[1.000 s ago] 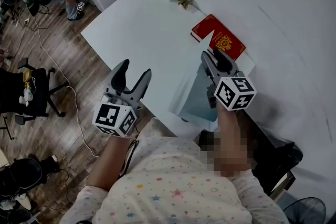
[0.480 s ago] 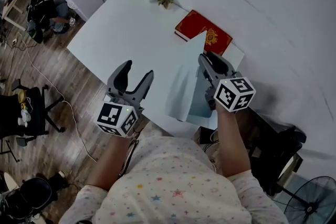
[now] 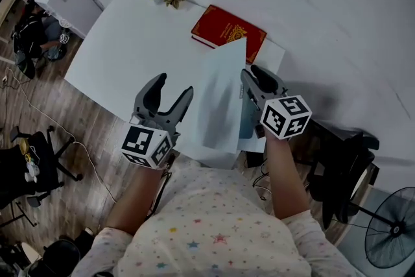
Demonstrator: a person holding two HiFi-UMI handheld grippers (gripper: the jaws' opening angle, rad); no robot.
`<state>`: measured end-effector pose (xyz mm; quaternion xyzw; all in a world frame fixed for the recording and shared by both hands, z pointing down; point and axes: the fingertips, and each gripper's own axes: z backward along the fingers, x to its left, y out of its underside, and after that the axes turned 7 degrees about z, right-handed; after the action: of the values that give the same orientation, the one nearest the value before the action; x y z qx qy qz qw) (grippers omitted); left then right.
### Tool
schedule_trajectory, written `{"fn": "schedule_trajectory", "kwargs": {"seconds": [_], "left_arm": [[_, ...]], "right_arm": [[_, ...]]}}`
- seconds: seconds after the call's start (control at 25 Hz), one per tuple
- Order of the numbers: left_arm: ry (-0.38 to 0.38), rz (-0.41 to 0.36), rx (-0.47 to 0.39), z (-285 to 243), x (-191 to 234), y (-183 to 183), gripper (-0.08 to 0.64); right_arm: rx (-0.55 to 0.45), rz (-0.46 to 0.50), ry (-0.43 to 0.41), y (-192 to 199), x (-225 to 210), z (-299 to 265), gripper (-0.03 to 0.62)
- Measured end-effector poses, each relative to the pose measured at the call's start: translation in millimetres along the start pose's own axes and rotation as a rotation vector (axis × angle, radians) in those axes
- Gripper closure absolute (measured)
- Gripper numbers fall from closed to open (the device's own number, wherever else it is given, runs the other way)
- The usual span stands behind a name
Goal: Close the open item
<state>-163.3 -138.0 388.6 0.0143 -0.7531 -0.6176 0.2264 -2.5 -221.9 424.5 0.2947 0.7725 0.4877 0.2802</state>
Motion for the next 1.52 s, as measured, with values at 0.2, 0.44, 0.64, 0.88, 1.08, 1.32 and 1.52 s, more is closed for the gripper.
{"fn": "schedule_trajectory", "kwargs": {"seconds": [0.2,0.44,0.64,0.88,1.08,1.32,1.52], "left_arm": [[0.047,-0.003,0.016,-18,-13,2,0.267],[0.093,-0.007,0.047,-36,-25,9,0.267],[0.129,-0.011,0.071,-48,-36,14,0.267],[0.178,-0.027,0.135,-62,-50,40,0.267],[0.222,-0.032,0.248,-71,-57,87,0.268],[0.297,0.011,0.371,-73,-71,143,0.270],[0.310,0.013,0.409,-77,-75,159,0.270]], "right_arm": [[0.071,0.068,0.097,18,-19,15,0.452],[0.106,0.051,0.161,36,-42,33,0.413],[0.136,0.034,0.169,48,-46,44,0.397],[0.165,0.029,0.222,60,-61,51,0.399],[0.171,0.023,0.248,68,-68,53,0.397],[0.165,0.004,0.258,73,-71,56,0.397],[0.139,-0.041,0.242,74,-66,61,0.397]]}}
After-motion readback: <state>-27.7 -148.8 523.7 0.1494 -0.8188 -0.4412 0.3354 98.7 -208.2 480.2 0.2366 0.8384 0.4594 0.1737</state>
